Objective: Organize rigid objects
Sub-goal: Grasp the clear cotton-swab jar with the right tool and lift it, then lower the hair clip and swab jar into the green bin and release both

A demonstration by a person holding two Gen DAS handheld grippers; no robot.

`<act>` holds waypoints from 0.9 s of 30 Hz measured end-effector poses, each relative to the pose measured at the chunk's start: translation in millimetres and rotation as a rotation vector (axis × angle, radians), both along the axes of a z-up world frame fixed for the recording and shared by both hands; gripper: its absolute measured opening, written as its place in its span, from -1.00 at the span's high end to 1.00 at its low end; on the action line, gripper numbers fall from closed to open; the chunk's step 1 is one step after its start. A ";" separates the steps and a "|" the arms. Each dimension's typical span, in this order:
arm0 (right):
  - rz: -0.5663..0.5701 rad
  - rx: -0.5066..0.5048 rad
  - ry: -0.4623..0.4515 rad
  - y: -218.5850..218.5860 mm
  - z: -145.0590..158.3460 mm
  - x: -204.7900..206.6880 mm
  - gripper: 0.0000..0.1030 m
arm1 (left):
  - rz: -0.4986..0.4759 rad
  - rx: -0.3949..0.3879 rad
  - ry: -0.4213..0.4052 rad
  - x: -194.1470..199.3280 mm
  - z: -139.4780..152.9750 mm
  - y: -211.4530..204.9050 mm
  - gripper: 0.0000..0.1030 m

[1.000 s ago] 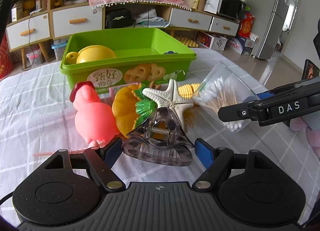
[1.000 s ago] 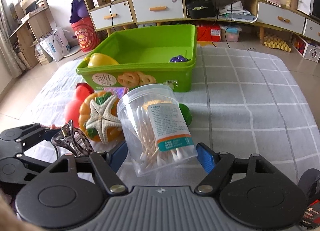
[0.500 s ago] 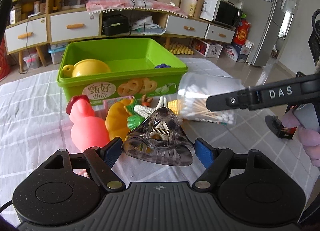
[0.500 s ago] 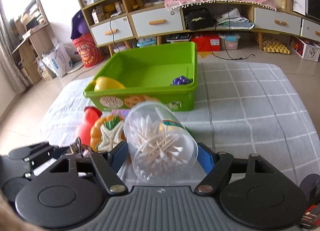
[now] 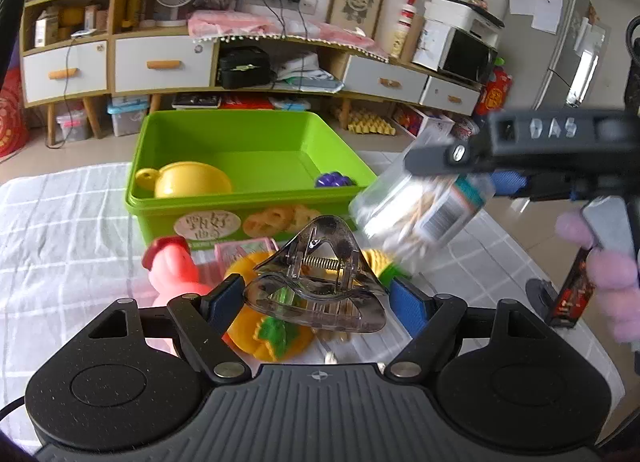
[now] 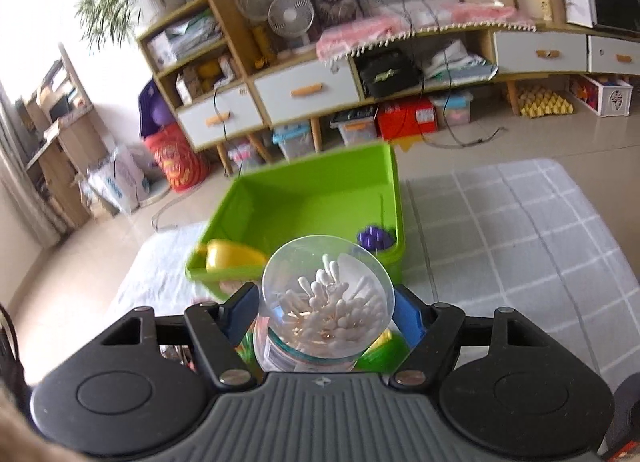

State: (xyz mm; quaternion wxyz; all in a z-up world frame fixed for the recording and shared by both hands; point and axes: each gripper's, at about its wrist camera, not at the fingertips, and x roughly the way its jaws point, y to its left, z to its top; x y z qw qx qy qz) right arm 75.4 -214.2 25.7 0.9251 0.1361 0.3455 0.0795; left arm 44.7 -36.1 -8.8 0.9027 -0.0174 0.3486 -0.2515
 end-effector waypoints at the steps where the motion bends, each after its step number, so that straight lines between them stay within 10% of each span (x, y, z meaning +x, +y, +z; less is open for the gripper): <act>1: -0.014 0.014 -0.012 -2.0 3.9 2.0 -0.04 | 0.008 -0.001 -0.003 2.2 1.0 0.3 -0.57; 15: -0.218 0.261 -0.076 -22.8 7.7 54.6 -0.04 | 0.061 0.025 -0.031 70.2 9.2 -18.8 -0.57; 27: -0.264 0.237 -0.058 -9.9 -26.4 82.3 -0.04 | 0.085 0.055 -0.024 118.3 -17.2 -35.4 -0.57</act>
